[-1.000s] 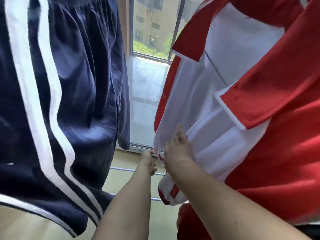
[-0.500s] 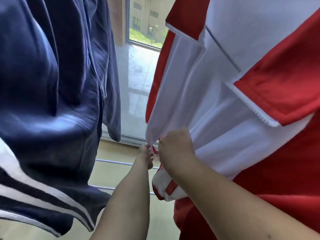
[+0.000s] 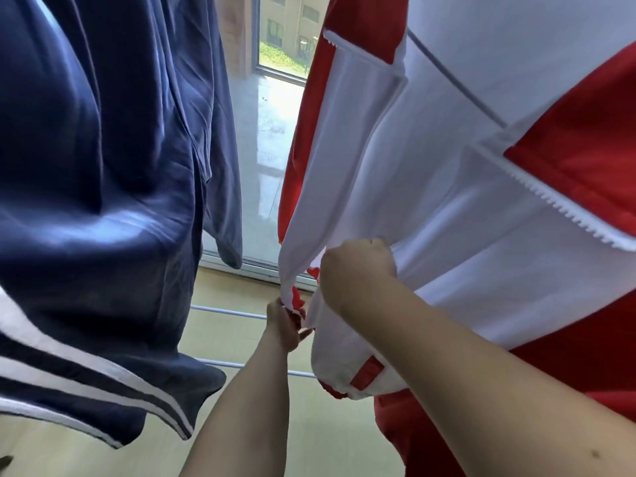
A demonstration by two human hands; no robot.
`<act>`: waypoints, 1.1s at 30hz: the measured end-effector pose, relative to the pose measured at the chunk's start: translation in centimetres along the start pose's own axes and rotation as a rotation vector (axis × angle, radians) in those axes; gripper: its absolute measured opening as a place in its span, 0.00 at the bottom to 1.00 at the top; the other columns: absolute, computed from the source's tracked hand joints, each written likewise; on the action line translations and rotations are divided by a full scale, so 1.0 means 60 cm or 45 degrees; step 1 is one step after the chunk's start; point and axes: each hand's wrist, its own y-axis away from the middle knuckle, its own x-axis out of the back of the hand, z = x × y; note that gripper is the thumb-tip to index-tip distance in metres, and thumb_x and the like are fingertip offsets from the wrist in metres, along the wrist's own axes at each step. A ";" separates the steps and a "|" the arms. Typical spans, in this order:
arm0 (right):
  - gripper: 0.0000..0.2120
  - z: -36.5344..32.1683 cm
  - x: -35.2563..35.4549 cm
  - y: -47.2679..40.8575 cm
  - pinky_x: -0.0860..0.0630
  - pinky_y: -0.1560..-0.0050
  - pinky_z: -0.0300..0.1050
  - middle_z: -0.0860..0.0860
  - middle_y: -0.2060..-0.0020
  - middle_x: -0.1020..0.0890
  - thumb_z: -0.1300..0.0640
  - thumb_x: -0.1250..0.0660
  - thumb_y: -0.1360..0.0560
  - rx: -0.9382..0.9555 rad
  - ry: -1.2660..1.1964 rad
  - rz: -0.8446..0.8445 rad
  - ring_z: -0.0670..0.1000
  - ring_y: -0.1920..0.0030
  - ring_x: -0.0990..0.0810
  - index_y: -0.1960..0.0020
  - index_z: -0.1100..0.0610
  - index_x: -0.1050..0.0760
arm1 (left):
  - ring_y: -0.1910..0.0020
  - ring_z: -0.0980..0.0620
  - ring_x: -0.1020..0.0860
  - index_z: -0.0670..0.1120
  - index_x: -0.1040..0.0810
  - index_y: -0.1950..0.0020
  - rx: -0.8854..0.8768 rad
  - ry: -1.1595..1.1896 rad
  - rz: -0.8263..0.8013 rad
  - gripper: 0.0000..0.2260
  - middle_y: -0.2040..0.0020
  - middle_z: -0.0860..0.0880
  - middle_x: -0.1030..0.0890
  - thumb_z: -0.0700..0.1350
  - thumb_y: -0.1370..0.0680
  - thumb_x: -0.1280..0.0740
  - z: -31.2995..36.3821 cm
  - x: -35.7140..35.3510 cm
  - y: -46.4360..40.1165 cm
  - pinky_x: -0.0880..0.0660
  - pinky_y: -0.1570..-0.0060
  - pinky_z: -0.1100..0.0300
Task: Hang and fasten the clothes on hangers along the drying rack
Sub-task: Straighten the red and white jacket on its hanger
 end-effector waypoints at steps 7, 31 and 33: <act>0.12 0.003 -0.019 0.013 0.39 0.35 0.53 0.55 0.46 0.24 0.58 0.41 0.24 -0.011 0.096 0.076 0.57 0.42 0.27 0.42 0.53 0.24 | 0.64 0.46 0.33 0.44 0.35 0.63 0.023 0.047 0.031 0.11 0.66 0.45 0.34 0.33 0.22 0.45 -0.014 0.071 0.100 0.26 0.56 0.50; 0.15 -0.063 -0.183 0.149 0.30 0.50 0.49 0.53 0.47 0.21 0.46 0.39 0.23 0.321 -0.641 0.452 0.55 0.48 0.23 0.45 0.57 0.27 | 0.48 0.48 0.16 0.45 0.21 0.42 -0.452 -0.739 -0.022 0.14 0.52 0.48 0.13 0.48 0.25 0.27 0.032 0.111 0.369 0.25 0.46 0.56; 0.15 -0.072 -0.189 0.149 0.28 0.49 0.50 0.53 0.47 0.22 0.46 0.38 0.24 0.320 -0.693 0.452 0.56 0.47 0.24 0.44 0.57 0.27 | 0.48 0.50 0.17 0.44 0.20 0.42 -0.467 -0.756 -0.006 0.15 0.54 0.49 0.13 0.48 0.26 0.27 0.037 0.103 0.373 0.28 0.44 0.56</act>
